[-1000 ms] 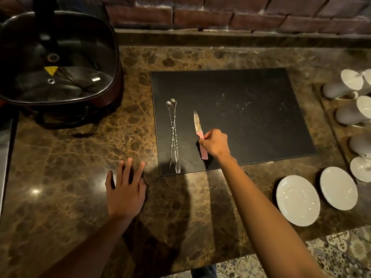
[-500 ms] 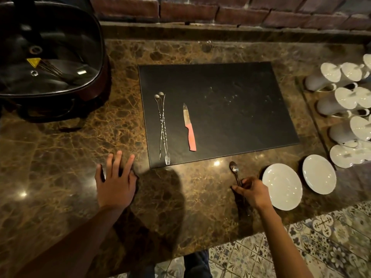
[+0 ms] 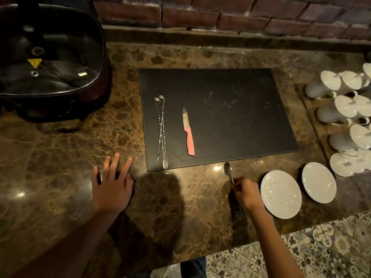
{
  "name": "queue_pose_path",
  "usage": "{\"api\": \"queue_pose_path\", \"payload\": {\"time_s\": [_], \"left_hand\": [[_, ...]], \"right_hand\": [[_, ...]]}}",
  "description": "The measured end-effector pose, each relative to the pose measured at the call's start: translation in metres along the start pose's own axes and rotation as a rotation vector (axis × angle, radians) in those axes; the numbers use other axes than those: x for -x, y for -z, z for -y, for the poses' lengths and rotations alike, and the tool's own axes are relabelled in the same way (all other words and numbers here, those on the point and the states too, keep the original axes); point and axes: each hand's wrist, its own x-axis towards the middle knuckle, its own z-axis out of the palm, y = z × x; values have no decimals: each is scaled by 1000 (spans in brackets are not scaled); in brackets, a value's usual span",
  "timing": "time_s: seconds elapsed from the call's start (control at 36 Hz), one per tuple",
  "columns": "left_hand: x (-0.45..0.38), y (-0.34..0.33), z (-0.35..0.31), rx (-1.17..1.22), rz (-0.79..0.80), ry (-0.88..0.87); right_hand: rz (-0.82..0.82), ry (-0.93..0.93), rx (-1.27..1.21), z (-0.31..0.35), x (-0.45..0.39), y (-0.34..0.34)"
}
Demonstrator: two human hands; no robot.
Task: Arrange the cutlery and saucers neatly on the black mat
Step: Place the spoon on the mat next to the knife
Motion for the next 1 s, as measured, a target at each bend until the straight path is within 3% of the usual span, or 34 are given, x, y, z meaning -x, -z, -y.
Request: {"api": "queue_pose_path", "payload": {"time_s": [0.25, 0.36, 0.5, 0.61, 1.0], "left_hand": [[0, 6, -3, -34, -29, -14], [0, 13, -6, -30, -18, -9], [1, 12, -5, -36, -24, -18], [0, 6, -2, -31, -14, -8], [0, 5, 0, -37, 8, -17]], "right_hand": [[-18, 87, -391, 40, -34, 26], [-77, 154, -396, 82, -75, 42], [-3, 213, -346, 134, -124, 54], [-42, 285, -260, 156, -147, 58], [-143, 257, -75, 125, -137, 35]]}}
